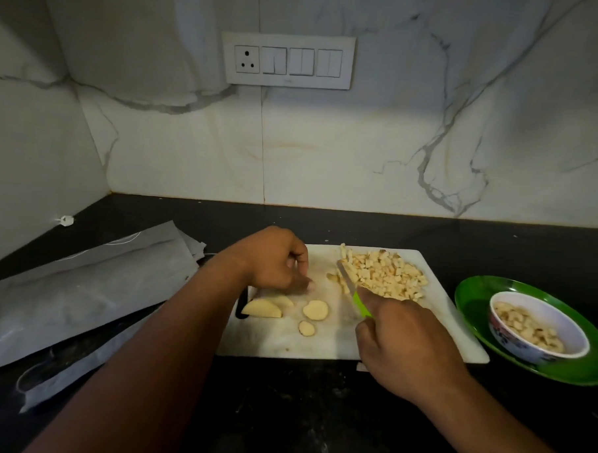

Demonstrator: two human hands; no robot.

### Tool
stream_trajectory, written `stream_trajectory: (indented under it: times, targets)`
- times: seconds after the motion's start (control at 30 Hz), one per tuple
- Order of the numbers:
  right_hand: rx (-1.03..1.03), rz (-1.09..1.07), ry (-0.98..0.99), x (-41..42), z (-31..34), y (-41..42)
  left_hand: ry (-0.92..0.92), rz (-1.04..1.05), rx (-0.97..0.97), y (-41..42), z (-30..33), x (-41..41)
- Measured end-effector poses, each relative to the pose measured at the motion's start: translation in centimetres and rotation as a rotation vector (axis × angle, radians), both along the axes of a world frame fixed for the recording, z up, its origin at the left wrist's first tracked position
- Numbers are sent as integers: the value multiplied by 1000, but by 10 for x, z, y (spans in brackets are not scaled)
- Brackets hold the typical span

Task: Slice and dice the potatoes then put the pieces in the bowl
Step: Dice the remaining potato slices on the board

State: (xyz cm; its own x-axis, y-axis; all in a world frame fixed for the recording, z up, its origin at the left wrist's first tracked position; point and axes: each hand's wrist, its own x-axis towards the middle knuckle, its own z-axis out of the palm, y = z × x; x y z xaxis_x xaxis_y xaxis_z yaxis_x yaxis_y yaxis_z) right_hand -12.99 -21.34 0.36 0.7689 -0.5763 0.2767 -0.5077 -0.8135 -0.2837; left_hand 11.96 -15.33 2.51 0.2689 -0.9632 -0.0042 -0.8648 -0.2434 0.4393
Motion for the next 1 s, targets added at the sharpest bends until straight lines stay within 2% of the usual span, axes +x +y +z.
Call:
stream_trajectory:
  times: [0.17,0.4,0.57,0.7,0.8,0.87,1.0]
  targets:
    - [48,-14,-121,-1,-10,-3,-47,-172,132,-9,-5,-37]
    - [25,52,-109,4,-17,6,8,-145,111,-4,-6,-23]
    - [42,55,-107,3,-15,7,243,-113,57,9,-4,-9]
    - [44,91,-55,4,-14,15,379,-32,-57,22,-3,13]
    - [-28,169,50,6,-17,26,443,20,-85,26,-4,20]
    - [-78,178,114,7,-19,32,436,29,-55,27,-5,22]
    - [-113,21,150,5,-19,24,343,42,47,29,-5,25]
